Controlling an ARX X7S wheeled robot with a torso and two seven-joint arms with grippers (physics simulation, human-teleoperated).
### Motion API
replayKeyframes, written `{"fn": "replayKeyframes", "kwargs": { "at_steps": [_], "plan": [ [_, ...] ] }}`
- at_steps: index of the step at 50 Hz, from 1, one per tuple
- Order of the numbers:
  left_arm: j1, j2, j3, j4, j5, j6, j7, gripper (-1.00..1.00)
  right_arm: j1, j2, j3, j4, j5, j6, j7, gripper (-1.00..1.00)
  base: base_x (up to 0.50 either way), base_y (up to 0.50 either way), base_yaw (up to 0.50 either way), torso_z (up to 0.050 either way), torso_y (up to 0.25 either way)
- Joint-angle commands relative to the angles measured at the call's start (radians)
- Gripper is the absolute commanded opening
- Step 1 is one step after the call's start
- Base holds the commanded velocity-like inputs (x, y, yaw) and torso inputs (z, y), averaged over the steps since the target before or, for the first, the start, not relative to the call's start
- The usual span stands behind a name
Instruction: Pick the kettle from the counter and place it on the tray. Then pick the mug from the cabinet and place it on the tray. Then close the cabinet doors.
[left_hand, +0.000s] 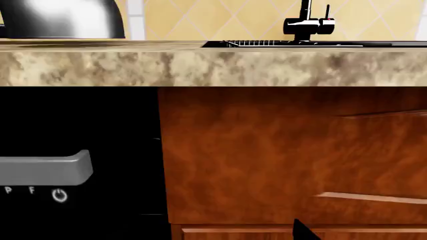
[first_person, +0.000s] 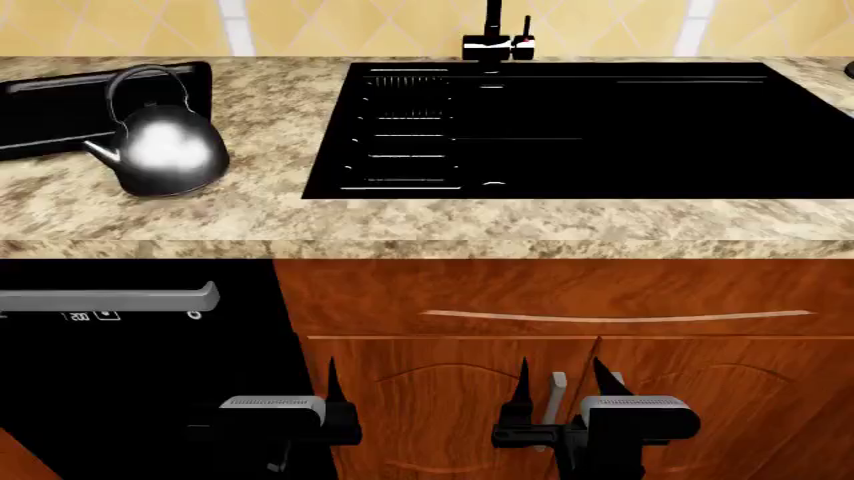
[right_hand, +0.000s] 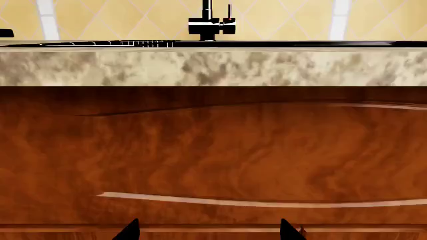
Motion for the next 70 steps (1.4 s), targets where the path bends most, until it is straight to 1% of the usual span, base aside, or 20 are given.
{"fn": "replayKeyframes", "kwargs": {
  "at_steps": [1, 6, 10, 13, 15, 18, 22, 25, 30, 35, 45, 48, 56, 59, 61, 62, 64, 65, 66, 70],
  "plan": [
    [0.002, -0.017, 0.021, 0.003, -0.017, -0.004, -0.013, 1.00, 0.000, 0.015, -0.020, -0.006, 0.013, 0.006, 0.022, 1.00, 0.00, 0.00, 0.00, 0.000, 0.000],
    [0.008, -0.041, 0.045, 0.064, -0.018, -0.040, -0.032, 1.00, -0.019, 0.039, -0.039, -0.104, 0.017, 0.039, 0.049, 1.00, 0.00, 0.00, 0.00, 0.000, 0.000],
    [0.022, -0.061, 0.049, 0.235, -0.035, -0.121, -0.035, 1.00, -0.060, 0.055, -0.049, -0.270, 0.028, 0.094, 0.055, 1.00, 0.00, 0.00, 0.00, 0.000, 0.000],
    [0.005, -0.091, 0.059, 0.440, -0.038, -0.247, -0.024, 1.00, -0.089, 0.071, -0.061, -0.423, 0.021, 0.151, 0.060, 1.00, 0.00, 0.00, 0.00, 0.000, 0.000],
    [-0.063, -0.113, 0.056, 0.613, -0.050, -0.405, -0.016, 1.00, -0.103, 0.079, -0.066, -0.508, 0.019, 0.183, 0.064, 1.00, 0.00, 0.00, 0.00, 0.000, 0.000],
    [-0.315, -0.134, 0.025, 0.837, -0.096, -0.762, -0.011, 1.00, -0.116, 0.086, -0.078, -0.583, 0.015, 0.212, 0.068, 1.00, 0.00, 0.00, 0.00, 0.000, 0.000],
    [-0.867, -0.104, -0.052, 0.941, -0.174, -1.297, -0.019, 1.00, -0.121, 0.096, -0.089, -0.656, 0.011, 0.246, 0.073, 1.00, 0.00, 0.00, 0.00, 0.005, 0.000],
    [-1.219, -0.095, -0.039, 0.832, -0.175, -1.446, -0.041, 1.00, -0.123, 0.101, -0.094, -0.698, 0.012, 0.265, 0.077, 1.00, 0.00, 0.00, 0.00, 0.042, 0.000],
    [-1.623, -0.103, 0.067, 0.457, -0.136, -1.373, -0.067, 1.00, -0.130, 0.110, -0.099, -0.749, 0.015, 0.287, 0.085, 1.00, 0.00, 0.00, 0.00, 0.050, 0.000],
    [-1.915, -0.045, 0.043, 0.085, -0.121, -1.271, -0.094, 1.00, -0.133, 0.120, -0.100, -0.804, 0.026, 0.322, 0.090, 1.00, 0.00, 0.00, 0.00, 0.050, 0.000],
    [-2.336, -0.026, 0.138, -0.679, -0.067, -0.902, -0.101, 1.00, -0.114, 0.141, -0.138, -0.900, -0.017, 0.410, 0.111, 1.00, 0.00, 0.00, 0.00, 0.050, 0.000],
    [-2.356, -0.002, 0.104, -0.747, 0.006, -0.883, -0.089, 1.00, -0.114, 0.148, -0.143, -0.920, -0.025, 0.418, 0.115, 1.00, 0.00, 0.00, 0.00, 0.050, 0.000],
    [-2.356, -0.001, 0.123, -0.827, 0.024, -0.873, -0.115, 1.00, -0.120, 0.165, -0.139, -0.934, -0.016, 0.413, 0.121, 1.00, 0.00, 0.00, 0.00, 0.050, 0.000],
    [-2.356, 0.000, 0.141, -0.844, 0.021, -0.881, -0.105, 1.00, -0.082, 0.170, -0.143, -0.983, -0.022, 0.484, 0.120, 1.00, 0.00, 0.00, 0.00, 0.050, 0.000],
    [-2.356, 0.000, 0.153, -0.852, 0.015, -0.885, -0.098, 1.00, -0.016, 0.174, -0.149, -1.045, -0.032, 0.600, 0.108, 1.00, 0.00, 0.00, 0.00, 0.050, 0.000],
    [-2.356, 0.000, 0.157, -0.855, 0.014, -0.885, -0.095, 1.00, 0.023, 0.163, -0.145, -1.047, -0.055, 0.633, 0.079, 1.00, 0.00, 0.00, 0.00, 0.050, 0.000],
    [-2.356, 0.000, 0.166, -0.861, 0.015, -0.886, -0.084, 1.00, 0.122, 0.001, -0.102, -1.047, -0.255, 0.691, -0.177, 1.00, 0.00, 0.00, 0.00, 0.050, 0.000],
    [-2.356, 0.000, 0.165, -0.864, 0.018, -0.886, -0.082, 1.00, 0.207, 0.000, -0.103, -1.047, -0.277, 0.761, -0.209, 1.00, 0.00, 0.00, 0.00, 0.050, 0.000],
    [-2.356, -0.001, 0.165, -0.862, 0.042, -0.896, -0.056, 1.00, 0.357, 0.150, -0.162, -1.047, -0.127, 0.911, -0.059, 1.00, 0.00, 0.00, 0.00, 0.000, 0.000],
    [-2.356, -0.001, 0.166, -0.861, 0.085, -0.916, -0.010, 1.00, 0.957, 0.750, -0.294, -0.888, 0.473, 0.991, 0.541, 1.00, 0.00, 0.00, 0.00, 0.000, 0.000]
  ]
}}
